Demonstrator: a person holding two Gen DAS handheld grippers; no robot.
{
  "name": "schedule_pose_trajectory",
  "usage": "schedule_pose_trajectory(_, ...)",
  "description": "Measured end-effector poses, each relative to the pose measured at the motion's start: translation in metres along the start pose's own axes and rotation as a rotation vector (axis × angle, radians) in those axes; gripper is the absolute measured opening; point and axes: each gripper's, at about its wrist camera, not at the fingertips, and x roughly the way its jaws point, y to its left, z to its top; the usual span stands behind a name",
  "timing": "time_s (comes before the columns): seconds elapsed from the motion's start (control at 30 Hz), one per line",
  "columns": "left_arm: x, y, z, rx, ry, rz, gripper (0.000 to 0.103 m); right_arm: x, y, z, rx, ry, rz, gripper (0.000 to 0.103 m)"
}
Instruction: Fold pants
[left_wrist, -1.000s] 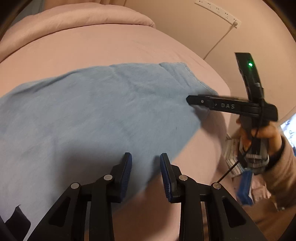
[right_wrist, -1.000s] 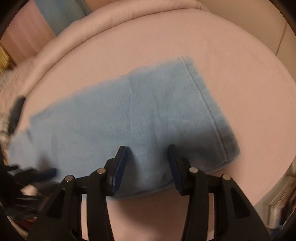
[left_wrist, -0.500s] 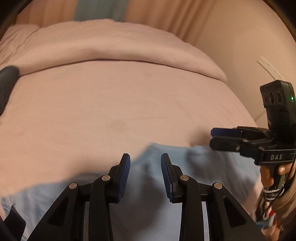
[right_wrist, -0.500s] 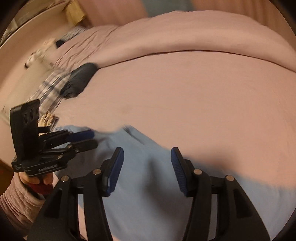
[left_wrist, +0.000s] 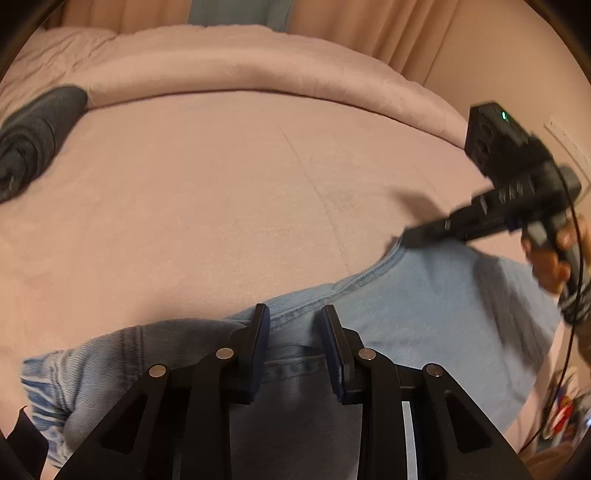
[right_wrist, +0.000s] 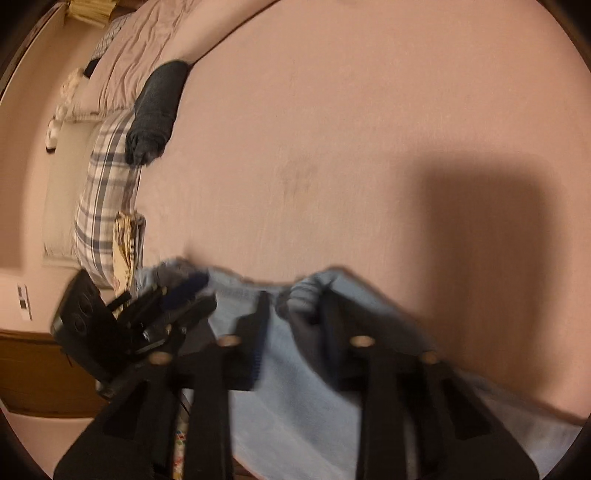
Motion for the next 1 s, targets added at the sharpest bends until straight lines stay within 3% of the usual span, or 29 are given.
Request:
schedule_pose_trajectory(0.13,0.006,0.007,-0.003,0.057,-0.021,0.027,0.031,-0.016,0.003,-0.001,-0.046,-0.062,0.013,0.010)
schedule_pose_trajectory(0.23,0.003,0.016,-0.002,0.049,-0.034,0.018,0.029,0.008,-0.001,0.005,-0.040,-0.047,-0.039,0.010)
schedule_pose_trajectory(0.33,-0.001,0.016,-0.005,0.055,-0.024,0.029,0.029,0.011,-0.016,0.013,0.059,-0.066,0.031,0.008)
schedule_pose_trajectory(0.4,-0.005,0.012,-0.004,0.064,-0.004,0.071,0.029,-0.016,-0.016,0.014,0.042,-0.170,-0.072,0.015)
schedule_pose_trajectory(0.53,-0.019,-0.017,0.003,0.105,-0.012,0.142,0.029,-0.070,-0.002,-0.013,-0.037,-0.269,-0.029,0.015)
schedule_pose_trajectory(0.63,-0.023,-0.052,0.014,0.169,-0.047,0.029,0.029,-0.091,0.013,-0.056,-0.165,-0.278,-0.167,0.015)
schedule_pose_trajectory(0.8,0.020,-0.123,0.029,0.272,-0.003,-0.139,0.031,-0.089,-0.007,-0.094,-0.179,-0.230,-0.142,0.015)
schedule_pose_trajectory(0.87,0.049,-0.136,0.032,0.281,0.038,-0.131,0.031,-0.076,-0.029,-0.092,-0.128,-0.218,-0.156,0.015)
schedule_pose_trajectory(0.93,0.082,-0.137,0.031,0.271,0.081,-0.060,0.031,-0.062,-0.051,-0.085,-0.087,-0.219,-0.244,0.004)
schedule_pose_trajectory(1.0,0.082,-0.130,0.035,0.226,0.038,-0.086,0.032,-0.059,-0.073,-0.084,-0.013,-0.240,-0.170,0.000)
